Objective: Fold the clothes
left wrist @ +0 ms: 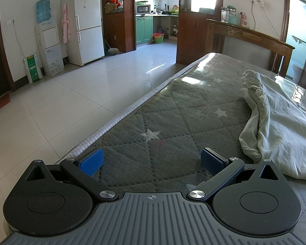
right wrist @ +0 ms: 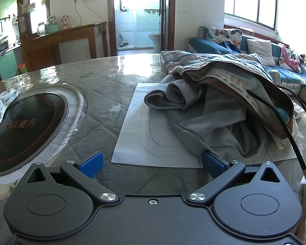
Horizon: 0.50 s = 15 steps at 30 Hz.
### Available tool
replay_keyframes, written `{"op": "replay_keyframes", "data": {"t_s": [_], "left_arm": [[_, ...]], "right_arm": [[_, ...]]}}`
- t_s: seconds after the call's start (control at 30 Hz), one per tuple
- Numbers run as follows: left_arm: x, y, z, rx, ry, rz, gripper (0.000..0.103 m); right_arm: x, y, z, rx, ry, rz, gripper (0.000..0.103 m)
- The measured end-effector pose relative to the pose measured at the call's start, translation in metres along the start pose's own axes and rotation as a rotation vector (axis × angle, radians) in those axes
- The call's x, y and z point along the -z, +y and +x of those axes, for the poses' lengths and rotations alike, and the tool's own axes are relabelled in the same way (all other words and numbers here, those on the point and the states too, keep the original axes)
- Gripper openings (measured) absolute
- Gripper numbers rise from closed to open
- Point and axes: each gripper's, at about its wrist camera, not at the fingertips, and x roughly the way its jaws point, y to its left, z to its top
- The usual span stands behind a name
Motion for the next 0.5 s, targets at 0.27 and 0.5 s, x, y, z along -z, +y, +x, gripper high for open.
{"op": "replay_keyframes", "data": {"t_s": [0.27,0.5], "left_arm": [[0.0002,0.0002,0.0005,0.0,0.0,0.0,0.103],[0.0002,0.0,0.0006,0.0,0.0,0.0,0.103]], "right_arm": [[-0.001,-0.0054,0.0017,0.054,0.002,0.049,0.103],[-0.0042,-0.006,0.0063,0.11,0.005,0.098,0.103]]}}
